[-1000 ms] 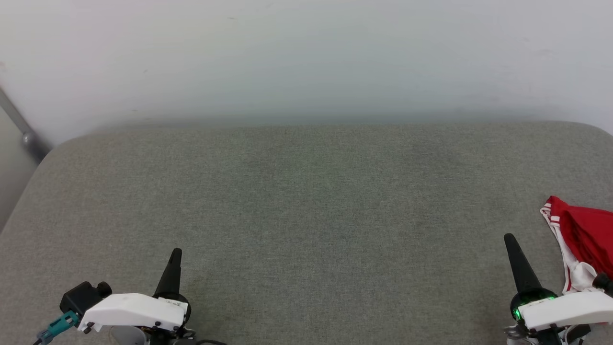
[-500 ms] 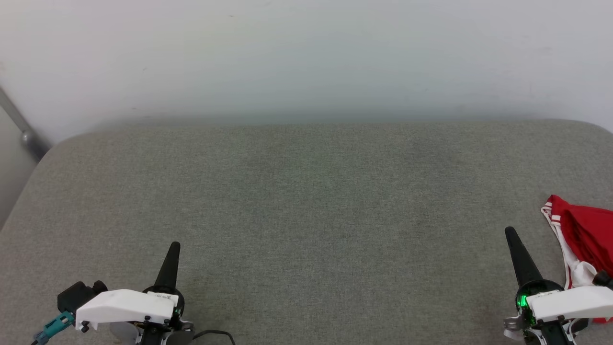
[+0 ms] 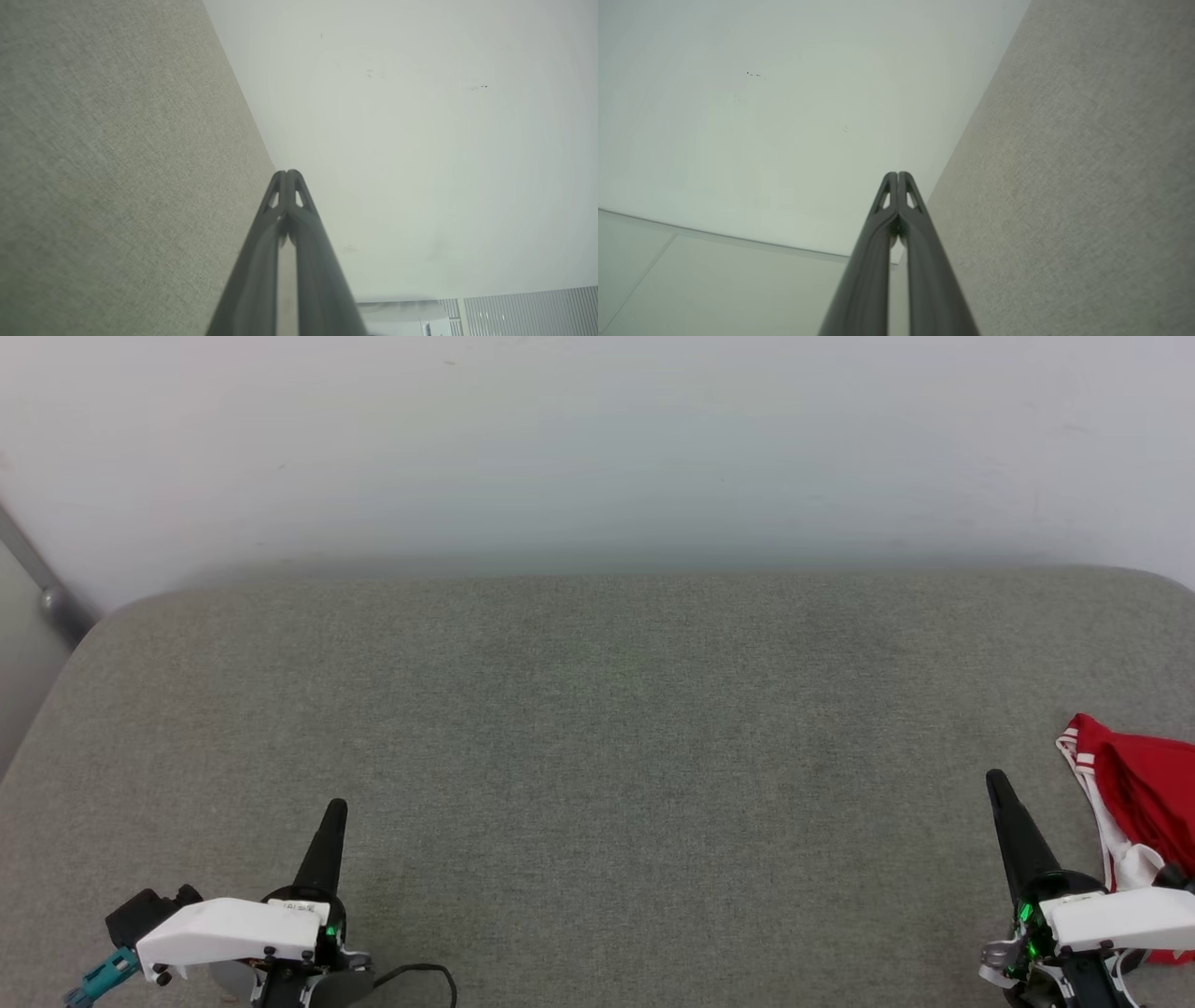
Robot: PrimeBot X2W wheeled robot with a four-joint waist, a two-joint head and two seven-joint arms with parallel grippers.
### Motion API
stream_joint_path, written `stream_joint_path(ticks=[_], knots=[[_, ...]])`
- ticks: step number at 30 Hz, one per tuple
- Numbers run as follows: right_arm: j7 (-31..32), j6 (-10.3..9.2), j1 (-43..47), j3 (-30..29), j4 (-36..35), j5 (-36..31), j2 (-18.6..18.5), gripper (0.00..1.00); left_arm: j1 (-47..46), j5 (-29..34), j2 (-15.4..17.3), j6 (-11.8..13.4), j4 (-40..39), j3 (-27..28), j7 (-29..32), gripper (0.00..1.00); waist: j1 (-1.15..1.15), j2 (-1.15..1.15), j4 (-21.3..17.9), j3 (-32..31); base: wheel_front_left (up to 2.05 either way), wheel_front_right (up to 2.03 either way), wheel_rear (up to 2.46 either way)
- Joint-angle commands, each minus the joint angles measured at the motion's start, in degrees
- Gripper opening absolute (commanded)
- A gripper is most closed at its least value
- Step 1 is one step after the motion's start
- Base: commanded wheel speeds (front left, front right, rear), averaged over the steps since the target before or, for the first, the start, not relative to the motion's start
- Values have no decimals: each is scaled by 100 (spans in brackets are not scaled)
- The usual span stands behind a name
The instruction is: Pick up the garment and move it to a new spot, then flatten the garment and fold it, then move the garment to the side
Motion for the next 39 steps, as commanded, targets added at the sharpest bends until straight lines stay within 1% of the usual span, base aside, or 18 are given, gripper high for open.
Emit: stream_joint_path(ticks=[1, 35, 39], knots=[[20, -1, -119, -13, 5, 131, -25, 0, -123, -100, -22, -60, -9, 60, 34, 0, 0, 0, 1, 3, 0, 0, 0], [133, -1, -371, -55, 339, 1563, -12, 0, -231, -1184, -289, -360, 110, 508, 411, 0, 0, 0, 13, 73, 0, 0, 0], [130, -1, -357, -57, 338, 1551, -10, 0, -232, -1165, -290, -357, 109, 510, 421, 0, 0, 0, 14, 74, 0, 0, 0]])
